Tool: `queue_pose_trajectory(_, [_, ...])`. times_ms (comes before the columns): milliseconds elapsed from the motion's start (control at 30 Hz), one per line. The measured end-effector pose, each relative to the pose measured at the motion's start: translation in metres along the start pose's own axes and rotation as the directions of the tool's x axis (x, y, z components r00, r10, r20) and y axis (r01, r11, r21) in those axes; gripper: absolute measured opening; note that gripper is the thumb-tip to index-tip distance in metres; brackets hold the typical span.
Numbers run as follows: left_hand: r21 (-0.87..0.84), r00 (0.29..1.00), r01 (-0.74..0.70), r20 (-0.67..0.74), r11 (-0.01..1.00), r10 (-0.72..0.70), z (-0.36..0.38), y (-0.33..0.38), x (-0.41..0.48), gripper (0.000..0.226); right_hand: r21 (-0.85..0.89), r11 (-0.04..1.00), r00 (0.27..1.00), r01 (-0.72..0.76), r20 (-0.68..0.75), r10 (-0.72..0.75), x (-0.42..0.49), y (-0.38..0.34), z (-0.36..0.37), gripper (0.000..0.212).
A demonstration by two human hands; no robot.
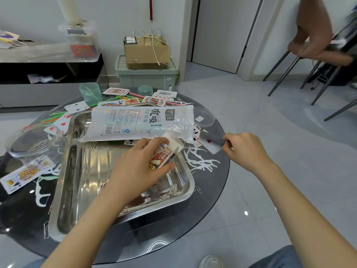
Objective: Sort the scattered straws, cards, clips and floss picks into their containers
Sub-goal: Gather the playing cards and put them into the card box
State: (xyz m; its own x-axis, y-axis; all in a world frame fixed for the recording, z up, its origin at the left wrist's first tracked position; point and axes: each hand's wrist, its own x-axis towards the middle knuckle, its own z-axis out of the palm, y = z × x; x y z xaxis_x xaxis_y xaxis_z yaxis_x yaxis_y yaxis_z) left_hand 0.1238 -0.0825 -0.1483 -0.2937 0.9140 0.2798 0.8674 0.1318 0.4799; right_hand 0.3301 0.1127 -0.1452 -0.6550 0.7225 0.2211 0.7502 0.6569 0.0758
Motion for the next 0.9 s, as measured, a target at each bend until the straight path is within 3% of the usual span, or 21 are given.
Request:
queue_pose_trajectory(67, [-0.027,1.000,0.004,-0.001,1.000,-0.004,0.000,-0.001,-0.002,0.055,0.083,0.996,0.981,-0.016,-0.190,0.031,-0.003,0.002,-0.007,0.017])
queue_pose_trajectory(133, [-0.033,1.000,-0.003,0.008,0.999,0.003,0.001,-0.001,-0.002,0.066,0.381,0.924,0.949,0.028,-0.301,0.095,-0.007,0.000,-0.021,0.016])
queue_pose_trajectory(200, [-0.024,1.000,-0.019,0.019,1.000,0.020,0.002,0.001,-0.001,0.085,0.757,0.650,0.980,0.065,-0.172,0.102,-0.011,-0.008,-0.035,0.027])
queue_pose_trajectory(233, [-0.030,1.000,-0.015,0.022,0.999,0.016,0.003,0.001,-0.001,0.093,0.856,0.515,0.995,0.045,-0.087,0.058,-0.013,-0.014,-0.039,0.031])
queue_pose_trajectory(267, [-0.043,1.000,0.003,0.023,0.999,-0.002,0.004,0.002,0.000,0.099,0.888,0.459,1.000,0.013,-0.019,0.008,-0.013,-0.020,-0.042,0.031])
queue_pose_trajectory(367, [-0.049,0.998,0.063,0.030,0.997,-0.062,0.008,0.003,0.000,0.105,0.843,0.538,0.995,-0.014,0.062,-0.072,-0.014,-0.034,-0.039,0.029])
queue_pose_trajectory(533, [-0.027,1.000,0.000,0.014,1.000,0.001,0.007,0.003,0.000,0.092,0.748,0.659,0.997,0.079,-0.047,-0.067,-0.012,-0.045,-0.038,0.031])
queue_pose_trajectory(633, [-0.027,1.000,-0.009,0.018,1.000,0.010,0.005,0.003,0.000,0.090,0.783,0.619,0.993,0.059,-0.112,0.047,-0.007,-0.040,-0.039,0.031])
queue_pose_trajectory(767, [-0.037,1.000,-0.005,0.017,0.999,0.006,0.004,0.002,0.000,0.089,0.815,0.577,0.998,0.049,-0.065,0.007,-0.008,-0.041,-0.040,0.030])
queue_pose_trajectory(900, [-0.097,0.999,0.029,0.016,0.995,-0.027,0.002,0.001,0.002,0.088,0.781,0.577,0.959,0.238,-0.285,-0.010,-0.013,-0.045,-0.045,0.025])
